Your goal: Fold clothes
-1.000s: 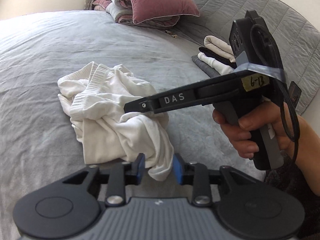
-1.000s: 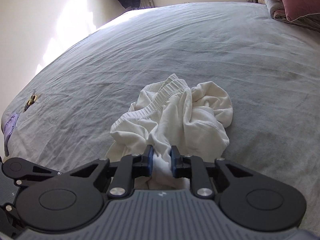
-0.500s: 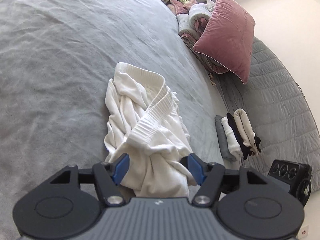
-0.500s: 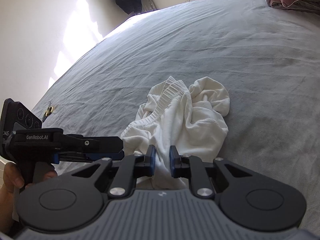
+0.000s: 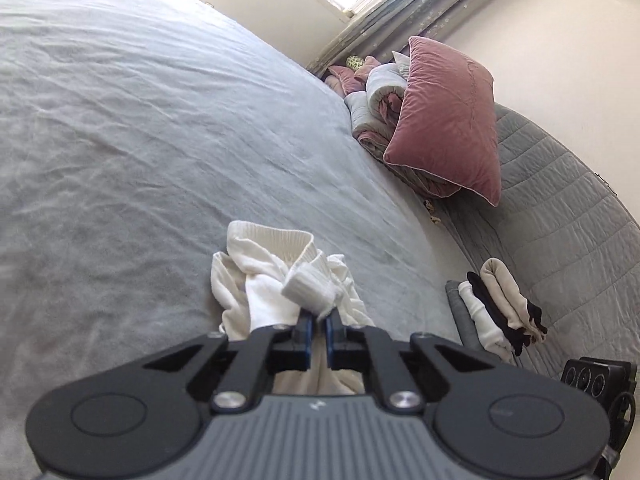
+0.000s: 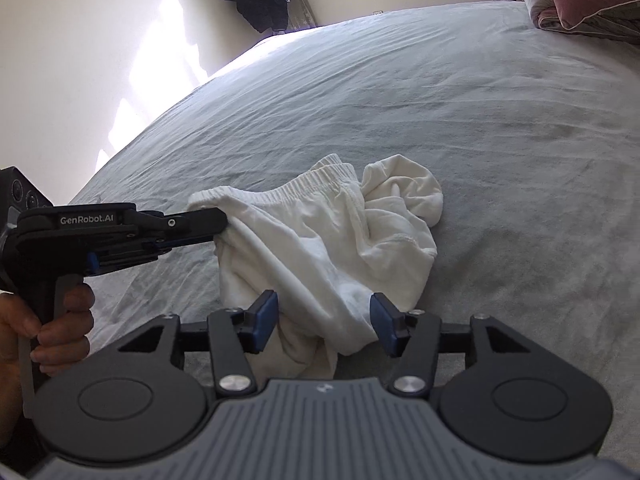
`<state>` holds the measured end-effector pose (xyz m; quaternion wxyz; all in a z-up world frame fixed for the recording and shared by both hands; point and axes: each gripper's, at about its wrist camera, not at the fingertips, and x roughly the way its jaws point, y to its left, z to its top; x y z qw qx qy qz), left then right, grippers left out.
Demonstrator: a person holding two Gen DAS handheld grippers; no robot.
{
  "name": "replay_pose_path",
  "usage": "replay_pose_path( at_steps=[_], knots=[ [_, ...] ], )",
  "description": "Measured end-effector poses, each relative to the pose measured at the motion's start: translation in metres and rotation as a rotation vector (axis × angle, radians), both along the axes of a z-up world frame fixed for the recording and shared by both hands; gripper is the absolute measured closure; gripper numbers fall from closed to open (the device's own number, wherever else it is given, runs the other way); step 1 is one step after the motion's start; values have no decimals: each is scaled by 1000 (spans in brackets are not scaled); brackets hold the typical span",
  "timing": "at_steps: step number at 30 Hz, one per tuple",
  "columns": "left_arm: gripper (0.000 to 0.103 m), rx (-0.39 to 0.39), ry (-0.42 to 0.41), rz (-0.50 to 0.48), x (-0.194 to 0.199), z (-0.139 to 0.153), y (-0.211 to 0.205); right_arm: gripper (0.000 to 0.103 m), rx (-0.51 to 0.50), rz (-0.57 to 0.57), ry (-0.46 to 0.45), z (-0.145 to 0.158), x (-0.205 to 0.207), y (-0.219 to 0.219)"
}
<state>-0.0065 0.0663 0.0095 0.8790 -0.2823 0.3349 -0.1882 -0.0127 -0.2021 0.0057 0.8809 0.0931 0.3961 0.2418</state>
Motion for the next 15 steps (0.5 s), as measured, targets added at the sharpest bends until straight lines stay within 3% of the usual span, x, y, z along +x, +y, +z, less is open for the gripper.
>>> replay_pose_path(
  at_steps=[2, 8, 15],
  knots=[
    [102, 29, -15, 30, -3, 5, 10, 46, -14, -12, 5, -2, 0, -1],
    [102, 98, -46, 78, -16, 10, 44, 46, -6, -63, 37, -9, 5, -7],
    [102, 216, -4, 108, -28, 0, 66, 46, 9, -118, 40, -11, 11, -12]
  ],
)
